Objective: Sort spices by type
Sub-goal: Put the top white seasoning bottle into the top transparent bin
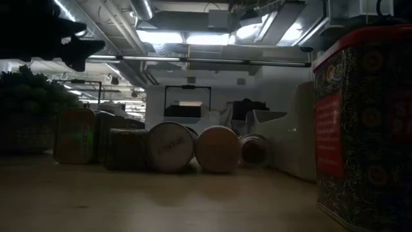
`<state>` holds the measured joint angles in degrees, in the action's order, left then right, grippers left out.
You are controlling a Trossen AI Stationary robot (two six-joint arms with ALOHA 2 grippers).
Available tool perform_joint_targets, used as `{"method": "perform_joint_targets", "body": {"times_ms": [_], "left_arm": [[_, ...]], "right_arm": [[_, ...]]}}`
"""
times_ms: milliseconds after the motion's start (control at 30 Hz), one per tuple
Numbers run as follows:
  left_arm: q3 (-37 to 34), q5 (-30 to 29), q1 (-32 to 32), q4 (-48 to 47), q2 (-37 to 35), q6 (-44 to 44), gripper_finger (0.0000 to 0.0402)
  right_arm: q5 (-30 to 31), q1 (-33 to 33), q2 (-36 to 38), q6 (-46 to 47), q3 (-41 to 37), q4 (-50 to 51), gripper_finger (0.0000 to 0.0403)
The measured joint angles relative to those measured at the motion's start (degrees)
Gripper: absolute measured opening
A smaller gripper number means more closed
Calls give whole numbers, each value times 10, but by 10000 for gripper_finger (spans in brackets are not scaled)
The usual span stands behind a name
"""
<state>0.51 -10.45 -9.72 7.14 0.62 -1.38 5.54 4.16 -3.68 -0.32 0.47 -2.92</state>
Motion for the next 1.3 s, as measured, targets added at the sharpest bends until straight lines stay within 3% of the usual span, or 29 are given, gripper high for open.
{"method": "perform_joint_targets", "body": {"times_ms": [233,433,600,833,1300], "left_arm": [[2,-131,0,88,0,6,253],[38,-206,0,84,10,10,253],[96,-257,0,77,73,13,253],[228,-361,10,-28,203,-40,253],[477,-362,121,-361,411,-200,253]], "right_arm": [[0,0,0,0,0,-3,260],[0,0,0,0,0,-5,260],[0,0,0,0,0,-5,260],[0,0,0,0,0,-5,260],[0,0,0,50,0,-4,260]]}}
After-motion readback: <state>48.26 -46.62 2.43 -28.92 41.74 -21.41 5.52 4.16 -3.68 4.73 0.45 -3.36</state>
